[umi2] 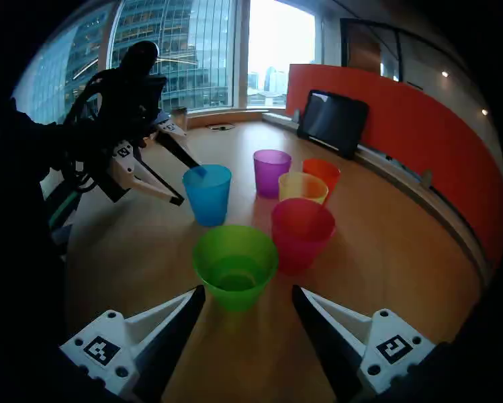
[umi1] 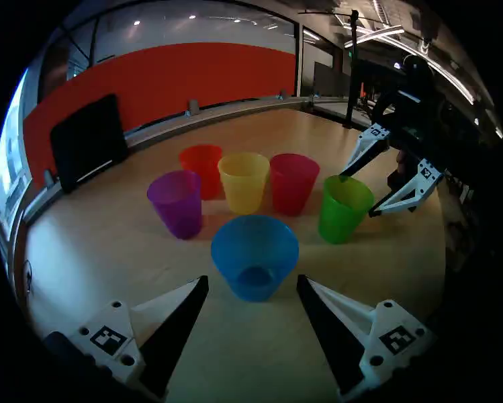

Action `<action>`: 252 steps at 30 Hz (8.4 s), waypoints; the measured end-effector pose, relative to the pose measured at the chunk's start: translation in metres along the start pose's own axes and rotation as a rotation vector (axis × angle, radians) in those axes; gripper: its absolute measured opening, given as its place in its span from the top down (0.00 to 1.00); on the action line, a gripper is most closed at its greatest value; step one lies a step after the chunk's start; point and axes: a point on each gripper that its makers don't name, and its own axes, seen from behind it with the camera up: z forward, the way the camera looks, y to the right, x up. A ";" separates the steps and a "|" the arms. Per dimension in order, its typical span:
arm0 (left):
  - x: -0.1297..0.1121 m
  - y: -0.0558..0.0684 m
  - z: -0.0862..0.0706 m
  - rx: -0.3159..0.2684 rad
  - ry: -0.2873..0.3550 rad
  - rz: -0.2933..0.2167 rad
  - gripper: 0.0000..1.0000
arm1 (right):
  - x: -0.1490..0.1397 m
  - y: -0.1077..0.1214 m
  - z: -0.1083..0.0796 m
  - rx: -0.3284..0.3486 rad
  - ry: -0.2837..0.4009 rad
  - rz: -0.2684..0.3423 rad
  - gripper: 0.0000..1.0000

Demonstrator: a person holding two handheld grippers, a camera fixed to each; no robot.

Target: Pour water

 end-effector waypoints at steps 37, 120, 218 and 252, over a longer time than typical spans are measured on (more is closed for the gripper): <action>0.021 -0.066 -0.090 0.403 0.340 -0.176 0.02 | 0.038 0.089 -0.110 -0.534 0.367 0.247 0.00; 0.023 -0.122 -0.117 0.745 0.681 -0.223 0.02 | 0.070 0.121 -0.175 -1.019 0.621 0.352 0.01; 0.018 -0.125 -0.107 0.730 0.630 -0.238 0.02 | 0.002 0.154 -0.128 -0.970 0.584 0.361 0.01; 0.018 -0.126 -0.107 0.730 0.630 -0.238 0.02 | 0.000 0.154 -0.126 -0.965 0.577 0.355 0.01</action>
